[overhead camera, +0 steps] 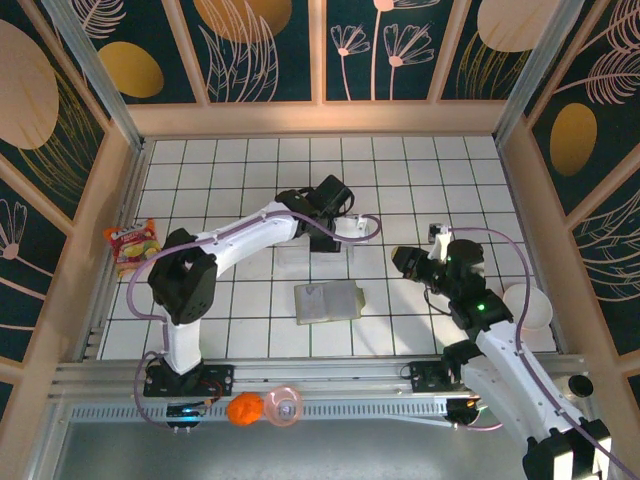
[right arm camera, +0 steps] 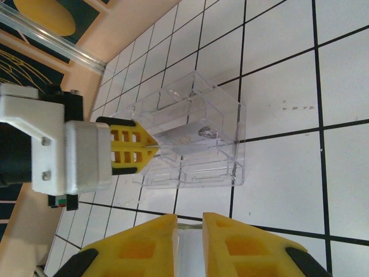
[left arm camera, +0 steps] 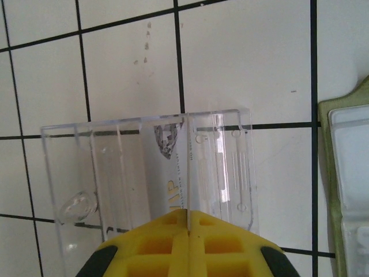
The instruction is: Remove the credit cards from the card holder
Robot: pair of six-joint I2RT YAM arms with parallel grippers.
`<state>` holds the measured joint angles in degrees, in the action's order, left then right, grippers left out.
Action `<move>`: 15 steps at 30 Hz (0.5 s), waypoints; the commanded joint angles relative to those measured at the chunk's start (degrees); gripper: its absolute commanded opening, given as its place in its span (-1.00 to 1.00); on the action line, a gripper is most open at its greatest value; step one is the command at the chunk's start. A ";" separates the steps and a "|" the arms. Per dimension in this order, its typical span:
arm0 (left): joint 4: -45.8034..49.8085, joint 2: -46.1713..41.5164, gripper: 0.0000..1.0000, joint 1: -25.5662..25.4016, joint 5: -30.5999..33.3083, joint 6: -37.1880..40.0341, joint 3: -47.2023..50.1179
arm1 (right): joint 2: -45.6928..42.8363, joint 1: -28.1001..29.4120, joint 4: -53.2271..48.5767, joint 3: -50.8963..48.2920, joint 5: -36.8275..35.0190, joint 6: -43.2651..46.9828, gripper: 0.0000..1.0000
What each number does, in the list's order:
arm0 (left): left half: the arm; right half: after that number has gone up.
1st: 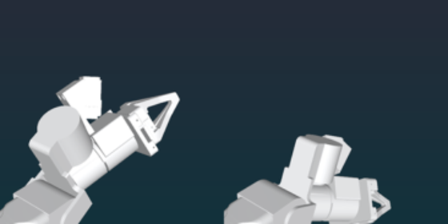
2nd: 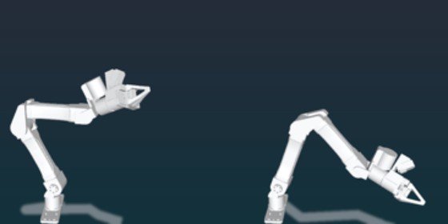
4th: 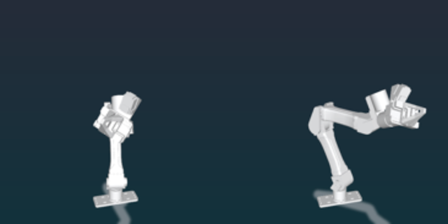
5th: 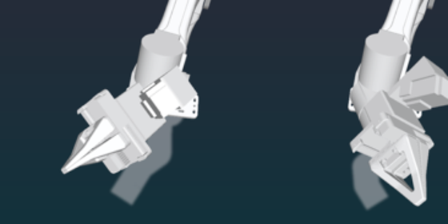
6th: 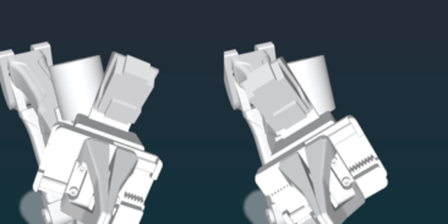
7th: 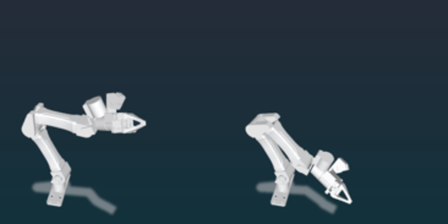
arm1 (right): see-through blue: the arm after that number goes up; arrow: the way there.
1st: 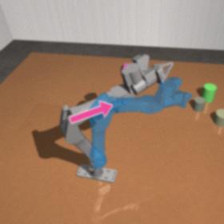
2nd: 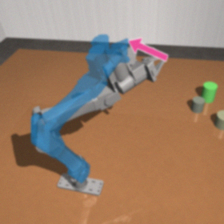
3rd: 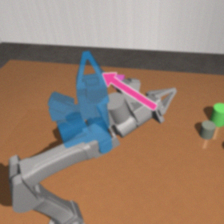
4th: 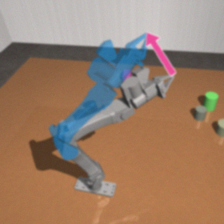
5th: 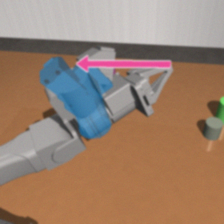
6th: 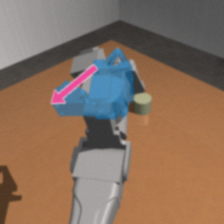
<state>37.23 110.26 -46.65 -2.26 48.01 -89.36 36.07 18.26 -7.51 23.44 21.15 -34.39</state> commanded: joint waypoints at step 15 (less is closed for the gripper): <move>-1.32 3.53 -1.00 0.57 3.33 -0.35 -1.53 | 0.49 -1.77 3.11 0.73 3.20 0.99 -0.62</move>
<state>36.05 112.42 -46.39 0.01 47.92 -89.58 36.56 17.10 -6.24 23.44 23.09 -34.39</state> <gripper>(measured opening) 0.052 0.190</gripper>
